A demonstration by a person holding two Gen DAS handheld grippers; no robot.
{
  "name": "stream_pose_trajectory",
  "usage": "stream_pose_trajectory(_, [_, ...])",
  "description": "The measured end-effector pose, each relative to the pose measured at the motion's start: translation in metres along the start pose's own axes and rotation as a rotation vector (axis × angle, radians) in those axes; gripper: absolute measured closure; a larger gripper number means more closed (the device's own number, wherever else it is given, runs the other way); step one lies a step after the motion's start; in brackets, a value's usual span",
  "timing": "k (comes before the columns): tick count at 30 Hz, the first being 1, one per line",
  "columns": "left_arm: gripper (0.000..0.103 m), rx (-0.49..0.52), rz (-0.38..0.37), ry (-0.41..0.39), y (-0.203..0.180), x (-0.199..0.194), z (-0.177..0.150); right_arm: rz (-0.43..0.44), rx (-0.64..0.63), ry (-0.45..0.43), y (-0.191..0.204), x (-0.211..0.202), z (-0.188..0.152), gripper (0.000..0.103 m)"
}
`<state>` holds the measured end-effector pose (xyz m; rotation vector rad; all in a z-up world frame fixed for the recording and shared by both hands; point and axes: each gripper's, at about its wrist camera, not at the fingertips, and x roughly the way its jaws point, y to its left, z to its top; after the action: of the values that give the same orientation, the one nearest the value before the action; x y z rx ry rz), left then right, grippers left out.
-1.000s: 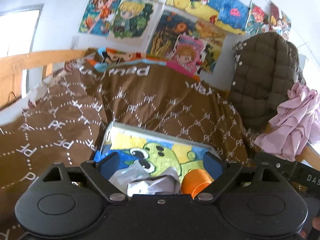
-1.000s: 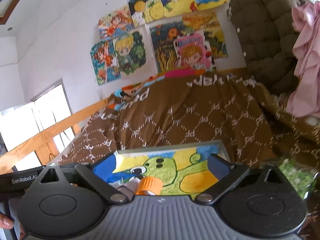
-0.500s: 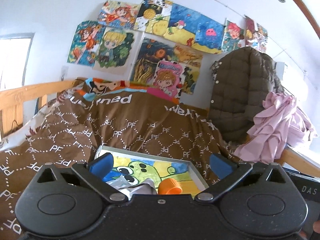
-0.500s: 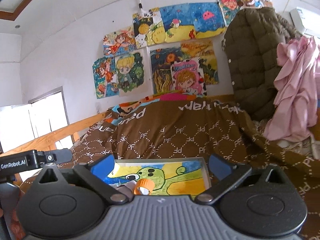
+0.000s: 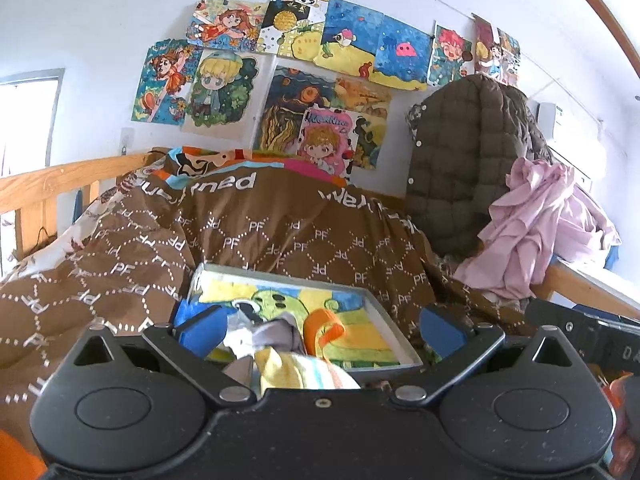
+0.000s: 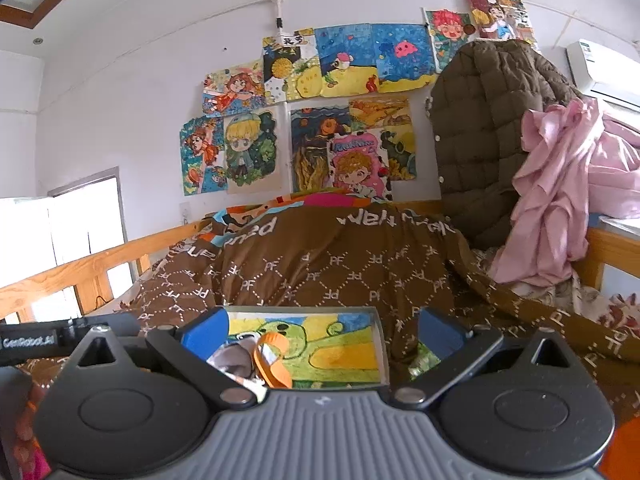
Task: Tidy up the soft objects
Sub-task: 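Move both tools back from the tray toward the pile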
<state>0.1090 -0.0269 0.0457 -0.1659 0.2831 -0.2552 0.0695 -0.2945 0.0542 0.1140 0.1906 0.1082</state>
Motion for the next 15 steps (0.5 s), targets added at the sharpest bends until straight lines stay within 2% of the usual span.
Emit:
stream_pose_trajectory(8, [0.001, 0.010, 0.002, 0.083, -0.005, -0.016, -0.025, -0.009, 0.172, 0.037, -0.031, -0.013, -0.008, 0.000])
stream_pose_trajectory(15, [0.001, 0.069, -0.037, 0.178, -0.014, -0.011, -0.046, -0.045, 0.244, 0.108, -0.049, -0.006, -0.014, 0.000])
